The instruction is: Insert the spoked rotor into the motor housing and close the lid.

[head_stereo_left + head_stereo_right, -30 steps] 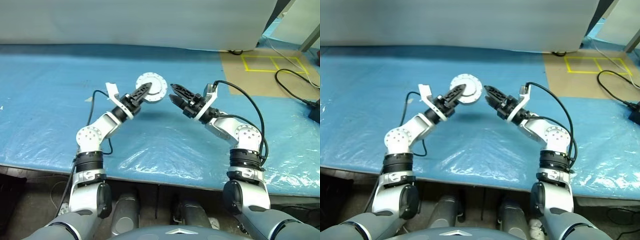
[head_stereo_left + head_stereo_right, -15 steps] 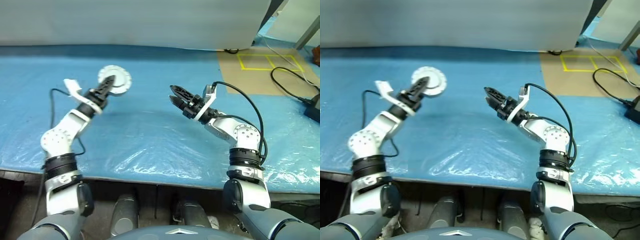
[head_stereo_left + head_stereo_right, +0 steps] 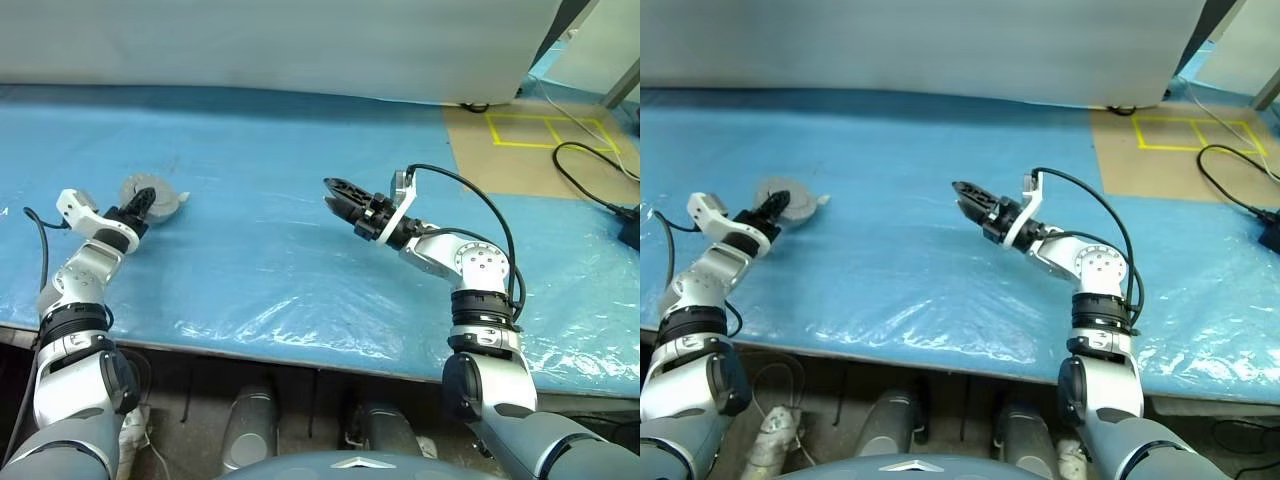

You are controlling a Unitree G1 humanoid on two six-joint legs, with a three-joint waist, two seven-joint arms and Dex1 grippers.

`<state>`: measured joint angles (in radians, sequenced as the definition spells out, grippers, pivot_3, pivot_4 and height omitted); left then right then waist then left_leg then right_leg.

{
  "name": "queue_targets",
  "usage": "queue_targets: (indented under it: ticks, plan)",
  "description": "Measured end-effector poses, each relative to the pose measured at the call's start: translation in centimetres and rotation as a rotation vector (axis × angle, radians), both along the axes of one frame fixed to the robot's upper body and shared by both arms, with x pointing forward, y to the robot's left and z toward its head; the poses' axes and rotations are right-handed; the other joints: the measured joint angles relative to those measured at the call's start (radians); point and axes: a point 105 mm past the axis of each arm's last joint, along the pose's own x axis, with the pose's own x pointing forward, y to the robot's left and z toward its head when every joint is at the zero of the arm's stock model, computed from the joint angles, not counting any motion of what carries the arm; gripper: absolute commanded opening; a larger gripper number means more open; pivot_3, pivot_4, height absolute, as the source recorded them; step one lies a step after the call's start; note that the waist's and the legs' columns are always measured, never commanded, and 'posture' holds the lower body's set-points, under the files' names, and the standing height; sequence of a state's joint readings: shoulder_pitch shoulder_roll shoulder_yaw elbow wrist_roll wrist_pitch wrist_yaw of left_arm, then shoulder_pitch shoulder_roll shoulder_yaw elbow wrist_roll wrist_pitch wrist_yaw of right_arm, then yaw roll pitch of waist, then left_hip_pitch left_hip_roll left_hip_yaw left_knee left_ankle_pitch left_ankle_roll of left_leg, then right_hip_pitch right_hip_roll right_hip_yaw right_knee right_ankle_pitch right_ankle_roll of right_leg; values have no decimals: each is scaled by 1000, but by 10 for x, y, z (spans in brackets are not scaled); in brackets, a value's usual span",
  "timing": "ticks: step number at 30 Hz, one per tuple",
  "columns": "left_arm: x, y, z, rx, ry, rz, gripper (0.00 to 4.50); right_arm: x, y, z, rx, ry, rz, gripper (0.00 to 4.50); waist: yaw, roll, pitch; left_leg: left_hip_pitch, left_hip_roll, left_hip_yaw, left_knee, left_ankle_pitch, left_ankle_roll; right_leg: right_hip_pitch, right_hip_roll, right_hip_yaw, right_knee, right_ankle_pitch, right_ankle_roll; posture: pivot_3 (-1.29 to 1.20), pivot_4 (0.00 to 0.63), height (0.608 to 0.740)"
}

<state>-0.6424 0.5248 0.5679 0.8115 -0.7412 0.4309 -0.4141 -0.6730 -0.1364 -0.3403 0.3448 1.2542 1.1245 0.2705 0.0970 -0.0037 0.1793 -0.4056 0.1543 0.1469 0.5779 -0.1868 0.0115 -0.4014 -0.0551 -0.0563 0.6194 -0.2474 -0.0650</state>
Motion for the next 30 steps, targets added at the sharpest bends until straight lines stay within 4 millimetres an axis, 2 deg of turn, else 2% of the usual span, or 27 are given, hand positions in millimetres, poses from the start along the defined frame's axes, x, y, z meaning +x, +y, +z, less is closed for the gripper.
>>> queue_targets:
  ticks: [5,9,11,13,18,21,25,27,29,30]
  plan:
    - [9,-2,2,63,-7,-10,2662,-1,-1,-3,-18,4,-2,3036,0,-1,0,2,0,0,0,0,0,0,-1,-1,2,0,0,0,150,740]
    - [9,2,-8,81,35,19,3733,-1,-2,-6,-26,9,-6,3083,-1,0,0,3,0,0,0,0,0,1,-2,0,4,0,-1,0,150,740]
    - [7,5,-15,75,56,33,4483,-2,-4,-8,-28,11,-11,3083,-1,-1,0,3,0,0,0,0,0,1,-2,0,3,0,-1,0,150,740]
    - [6,10,-13,85,52,48,4483,-2,-2,-10,-29,14,-8,3083,-5,-1,0,4,0,1,0,0,0,1,-2,0,4,0,-1,0,150,740]
    - [-9,45,-10,107,75,141,4483,-2,-1,-11,-31,13,-10,3083,-16,-1,0,3,0,1,0,0,0,0,-1,0,4,-1,-2,0,150,740]
    - [-20,67,3,137,55,175,4483,-1,-1,-11,-34,11,-15,3083,-16,-1,0,3,0,1,-1,0,0,0,-2,0,3,-1,-2,0,150,740]
    - [-29,85,23,187,15,192,4483,-2,0,-12,-30,7,-11,3083,-14,-1,0,3,0,1,-1,0,0,0,-2,0,4,-1,-2,0,150,740]
    - [-28,85,36,217,-15,162,4483,-2,-1,-12,-32,5,-14,3083,-8,-1,0,3,0,1,-1,0,0,0,-2,0,4,-1,-2,0,150,740]
    - [-20,70,52,253,-64,72,4483,-2,-4,-11,-40,-10,-14,3083,3,-1,0,3,0,1,-1,0,0,0,-3,-1,4,-1,-3,0,150,740]
    - [-14,55,65,279,-102,1,4483,-3,-7,-10,-58,-32,-15,3083,8,-1,0,3,0,1,0,0,-1,0,-4,-1,4,-1,-3,0,150,740]
